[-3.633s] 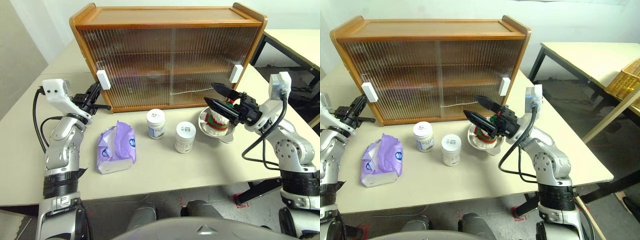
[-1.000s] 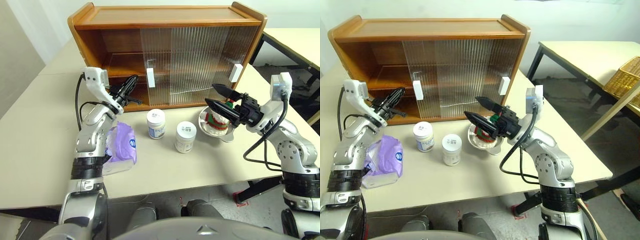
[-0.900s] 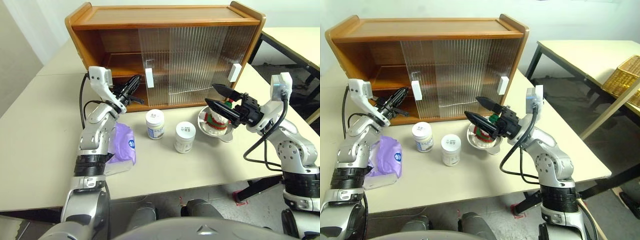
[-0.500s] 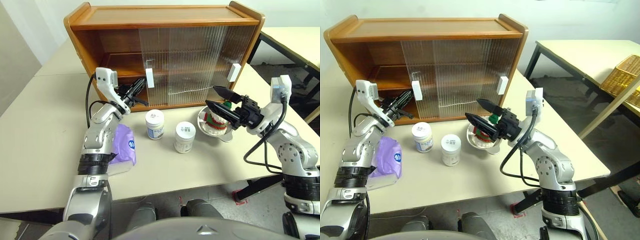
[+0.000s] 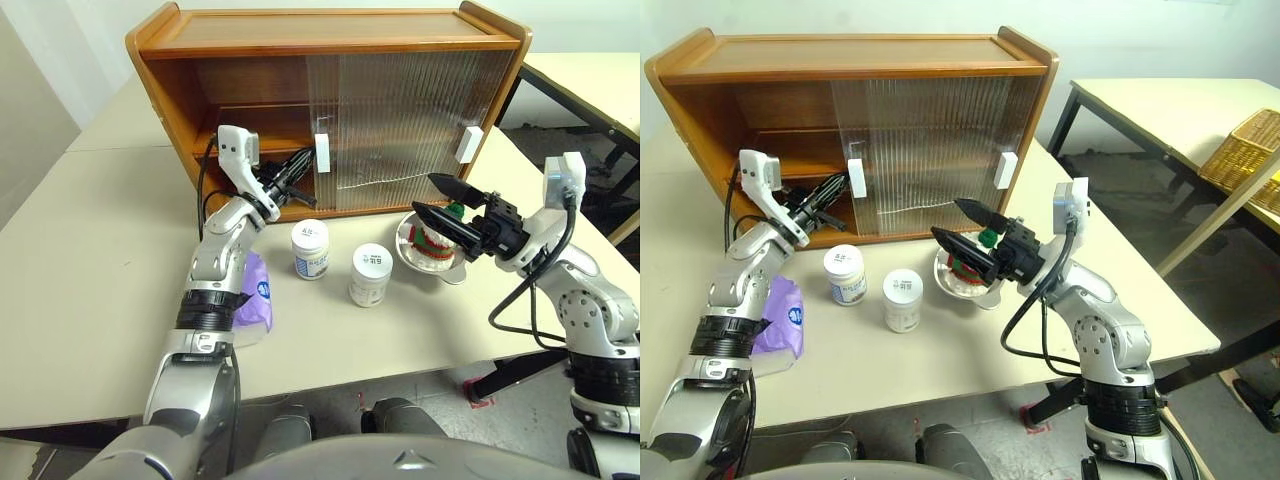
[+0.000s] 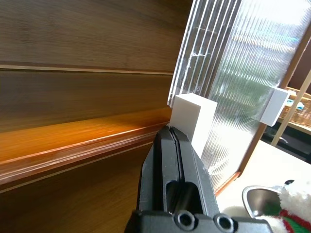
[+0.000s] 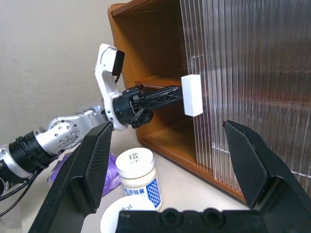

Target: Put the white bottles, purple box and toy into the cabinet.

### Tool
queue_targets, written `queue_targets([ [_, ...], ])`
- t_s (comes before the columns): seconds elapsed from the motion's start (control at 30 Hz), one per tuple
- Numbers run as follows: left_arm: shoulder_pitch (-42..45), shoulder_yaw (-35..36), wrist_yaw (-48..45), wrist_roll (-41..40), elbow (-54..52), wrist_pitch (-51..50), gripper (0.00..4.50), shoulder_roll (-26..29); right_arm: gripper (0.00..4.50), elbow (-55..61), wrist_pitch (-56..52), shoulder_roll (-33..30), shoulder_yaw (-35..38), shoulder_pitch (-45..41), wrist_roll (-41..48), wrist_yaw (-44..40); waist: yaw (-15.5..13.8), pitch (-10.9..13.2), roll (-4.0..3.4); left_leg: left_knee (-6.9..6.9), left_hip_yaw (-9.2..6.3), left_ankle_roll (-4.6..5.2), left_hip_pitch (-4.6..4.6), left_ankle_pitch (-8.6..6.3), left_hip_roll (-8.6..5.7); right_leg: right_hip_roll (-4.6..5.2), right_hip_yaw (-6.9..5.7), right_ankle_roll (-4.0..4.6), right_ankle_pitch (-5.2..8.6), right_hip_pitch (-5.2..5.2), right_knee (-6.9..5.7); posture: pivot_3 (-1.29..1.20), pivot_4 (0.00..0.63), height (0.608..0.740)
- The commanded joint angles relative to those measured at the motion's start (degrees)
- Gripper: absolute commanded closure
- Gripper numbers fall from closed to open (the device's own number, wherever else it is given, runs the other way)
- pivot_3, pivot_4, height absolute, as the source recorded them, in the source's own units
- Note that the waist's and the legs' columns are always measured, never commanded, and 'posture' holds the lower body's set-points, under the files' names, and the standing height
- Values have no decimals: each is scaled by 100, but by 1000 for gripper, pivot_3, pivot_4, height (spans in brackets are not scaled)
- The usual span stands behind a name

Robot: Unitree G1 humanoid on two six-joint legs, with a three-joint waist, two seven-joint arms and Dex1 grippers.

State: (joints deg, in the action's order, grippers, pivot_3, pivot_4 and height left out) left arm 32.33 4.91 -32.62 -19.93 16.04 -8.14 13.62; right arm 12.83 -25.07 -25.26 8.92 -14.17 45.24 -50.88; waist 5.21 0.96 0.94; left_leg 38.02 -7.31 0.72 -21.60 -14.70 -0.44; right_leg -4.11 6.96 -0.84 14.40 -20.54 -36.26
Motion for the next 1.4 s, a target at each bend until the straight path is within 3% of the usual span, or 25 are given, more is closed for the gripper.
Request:
queue_targets([
  [0.03,142,-118,-70,108,166,96,4459,-76,0,43,12,-53,98,36,6,25,8,0,0,1,0,0,0,0,0,0,0,-1,0,1,1,-196,7,740],
  [0.47,177,-21,-50,85,215,223,4459,-50,0,10,-19,-65,68,-28,5,25,32,0,0,10,1,4,-5,2,-2,0,1,-10,-6,0,1,-175,10,740],
  [0.93,-1221,691,217,-592,-2129,-778,4459,723,0,-331,-17,0,-139,-308,-72,-177,-32,1,-6,7,4,4,-1,3,-4,-4,2,27,15,-1,1,-100,19,740],
  [1.17,-2405,1425,404,-1258,-3470,-1409,2188,1118,0,-645,-26,13,-243,-536,-128,-396,-150,4,-10,-1,4,-1,0,1,4,-3,3,57,21,-6,-2,-40,26,740],
  [1.37,-3371,1842,252,-1540,-3691,-1339,53,1134,0,-868,17,89,-328,-688,-199,-536,-277,5,-22,-14,2,-12,9,2,15,-6,1,120,3,-13,-7,-16,26,740],
  [1.4,-3585,1886,169,-1521,-3691,-1262,19,1142,0,-906,27,102,-350,-716,-212,-557,-292,6,-24,-15,2,-17,9,-1,17,-7,1,127,3,-15,-8,-5,27,740],
])
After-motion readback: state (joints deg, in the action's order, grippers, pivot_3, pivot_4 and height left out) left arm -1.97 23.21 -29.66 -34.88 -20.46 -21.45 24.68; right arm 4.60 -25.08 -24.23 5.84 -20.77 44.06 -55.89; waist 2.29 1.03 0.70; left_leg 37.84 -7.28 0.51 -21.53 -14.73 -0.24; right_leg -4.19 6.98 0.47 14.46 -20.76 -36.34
